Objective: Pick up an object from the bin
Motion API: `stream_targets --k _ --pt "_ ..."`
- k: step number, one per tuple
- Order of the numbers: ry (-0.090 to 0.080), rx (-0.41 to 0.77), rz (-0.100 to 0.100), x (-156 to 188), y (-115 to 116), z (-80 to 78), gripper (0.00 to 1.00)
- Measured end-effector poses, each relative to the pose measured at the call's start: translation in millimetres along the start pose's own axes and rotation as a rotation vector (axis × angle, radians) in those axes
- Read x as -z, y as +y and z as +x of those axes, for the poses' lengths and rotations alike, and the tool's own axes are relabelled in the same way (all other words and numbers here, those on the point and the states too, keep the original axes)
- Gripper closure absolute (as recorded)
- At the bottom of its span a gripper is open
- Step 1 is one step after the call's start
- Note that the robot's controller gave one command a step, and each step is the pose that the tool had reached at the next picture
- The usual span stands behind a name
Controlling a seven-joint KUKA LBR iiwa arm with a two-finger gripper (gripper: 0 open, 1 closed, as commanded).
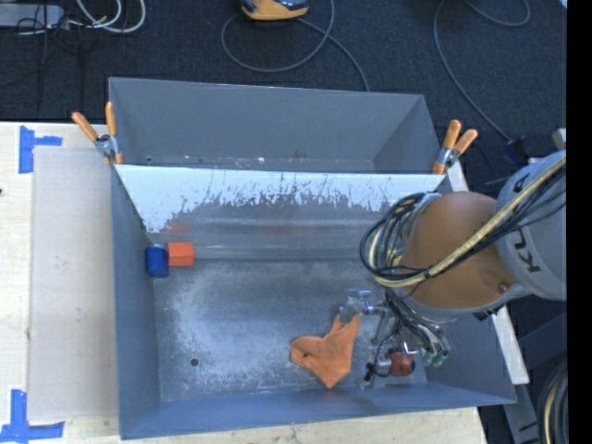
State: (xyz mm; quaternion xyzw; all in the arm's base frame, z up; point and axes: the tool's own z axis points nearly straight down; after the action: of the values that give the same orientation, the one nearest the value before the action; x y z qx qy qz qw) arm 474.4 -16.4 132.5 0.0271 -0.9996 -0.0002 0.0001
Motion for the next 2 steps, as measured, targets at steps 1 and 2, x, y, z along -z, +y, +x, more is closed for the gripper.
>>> stream_targets --k 1,2 --pt "0.007 -0.09 0.0 -40 31 -4.3 0.0" --pt "0.003 0.144 0.0 -63 35 -17.4 1.0"
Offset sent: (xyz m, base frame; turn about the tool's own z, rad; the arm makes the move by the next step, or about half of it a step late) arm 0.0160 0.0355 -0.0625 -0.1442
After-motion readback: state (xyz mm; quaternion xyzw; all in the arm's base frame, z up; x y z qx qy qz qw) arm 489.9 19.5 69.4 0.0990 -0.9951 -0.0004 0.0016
